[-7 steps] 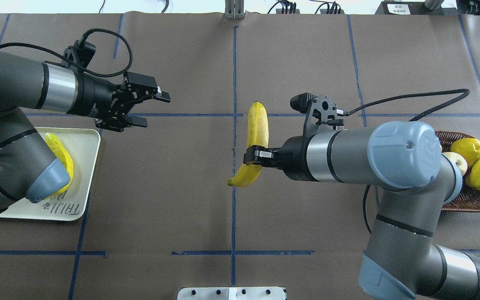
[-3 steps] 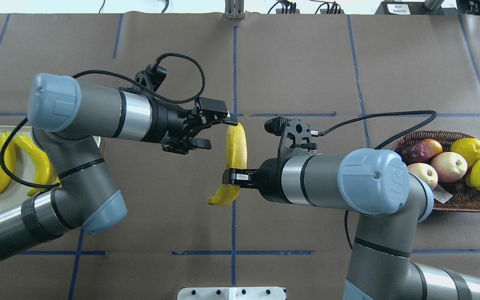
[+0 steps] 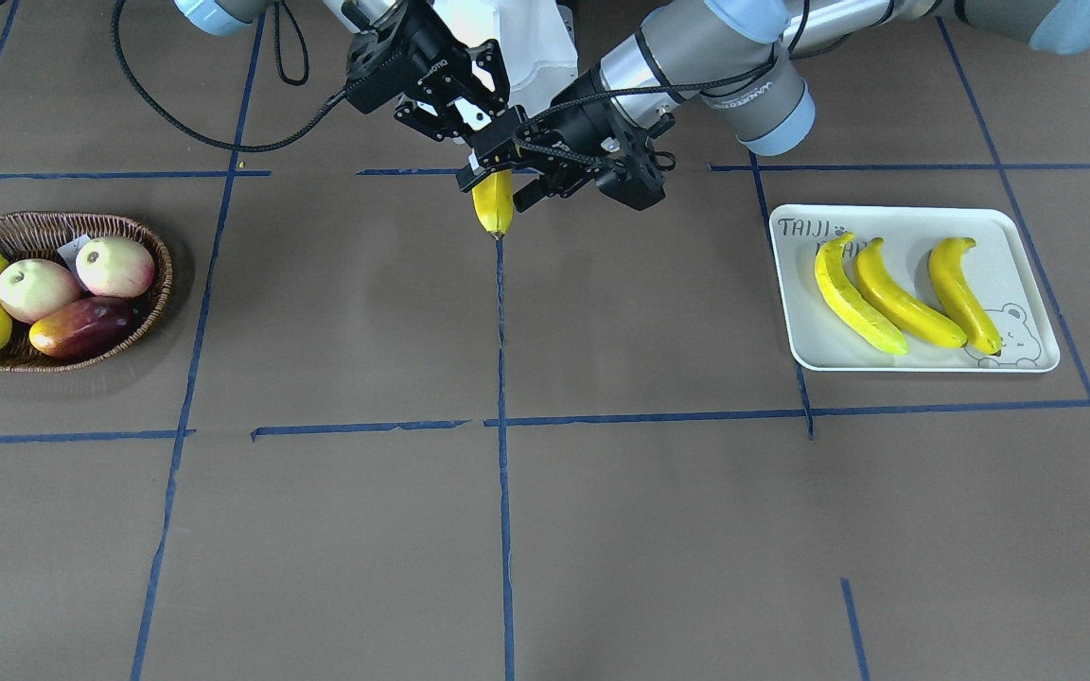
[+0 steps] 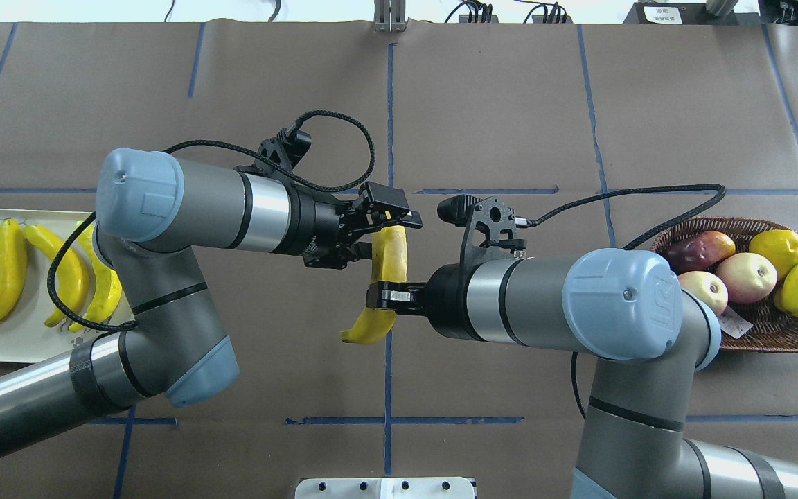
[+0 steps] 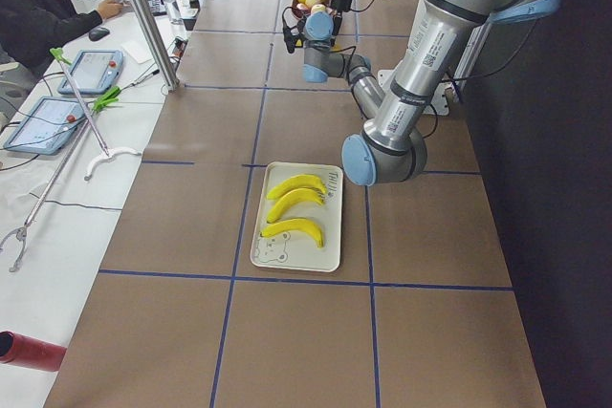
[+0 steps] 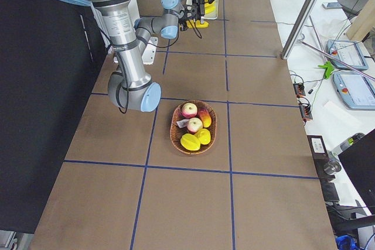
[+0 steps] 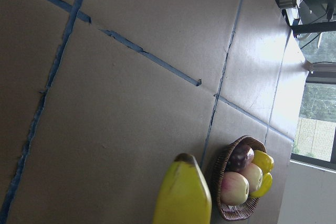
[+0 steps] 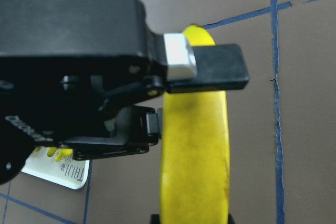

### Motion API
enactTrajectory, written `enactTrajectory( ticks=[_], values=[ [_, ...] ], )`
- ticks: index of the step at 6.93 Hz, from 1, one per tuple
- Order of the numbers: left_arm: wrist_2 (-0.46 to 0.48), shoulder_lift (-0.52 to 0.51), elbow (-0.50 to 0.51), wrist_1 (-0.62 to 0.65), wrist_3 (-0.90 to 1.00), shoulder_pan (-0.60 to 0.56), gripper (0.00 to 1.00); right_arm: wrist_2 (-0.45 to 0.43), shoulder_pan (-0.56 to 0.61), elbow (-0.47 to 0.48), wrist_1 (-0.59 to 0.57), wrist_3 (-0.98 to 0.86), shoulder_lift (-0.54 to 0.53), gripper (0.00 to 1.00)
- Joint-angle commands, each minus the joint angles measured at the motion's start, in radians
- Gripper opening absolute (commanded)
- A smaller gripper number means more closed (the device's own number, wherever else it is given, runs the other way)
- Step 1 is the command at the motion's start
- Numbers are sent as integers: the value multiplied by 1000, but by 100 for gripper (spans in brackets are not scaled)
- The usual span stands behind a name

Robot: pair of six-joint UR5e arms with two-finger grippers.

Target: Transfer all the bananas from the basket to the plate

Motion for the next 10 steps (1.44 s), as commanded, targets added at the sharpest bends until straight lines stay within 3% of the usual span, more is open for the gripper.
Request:
enactTrajectory(
  ticks=[1, 2, 3, 6, 8, 9, 10],
  values=[
    [-2, -1, 0, -5, 11, 1, 0, 0, 0, 0, -1, 0, -1, 3],
    [-2, -1, 0, -5, 11, -1, 0, 0, 0, 0, -1, 0, -1, 16],
    [-2, -1, 0, -5, 11, -2, 0, -2, 0, 0, -1, 3, -3, 99],
    [-1, 5, 1, 1, 12, -6, 0, -2, 4, 23, 0, 9, -1, 100],
    [-19, 48, 0, 100, 12, -57, 0, 11, 33, 111, -12, 6, -24, 100],
    [-56, 104, -16, 204, 15, -122, 0, 84, 108, 142, -15, 5, -67, 100],
    [-91, 167, -54, 261, 152, -187, 0, 256, 264, 144, -18, 5, -107, 100]
  ],
)
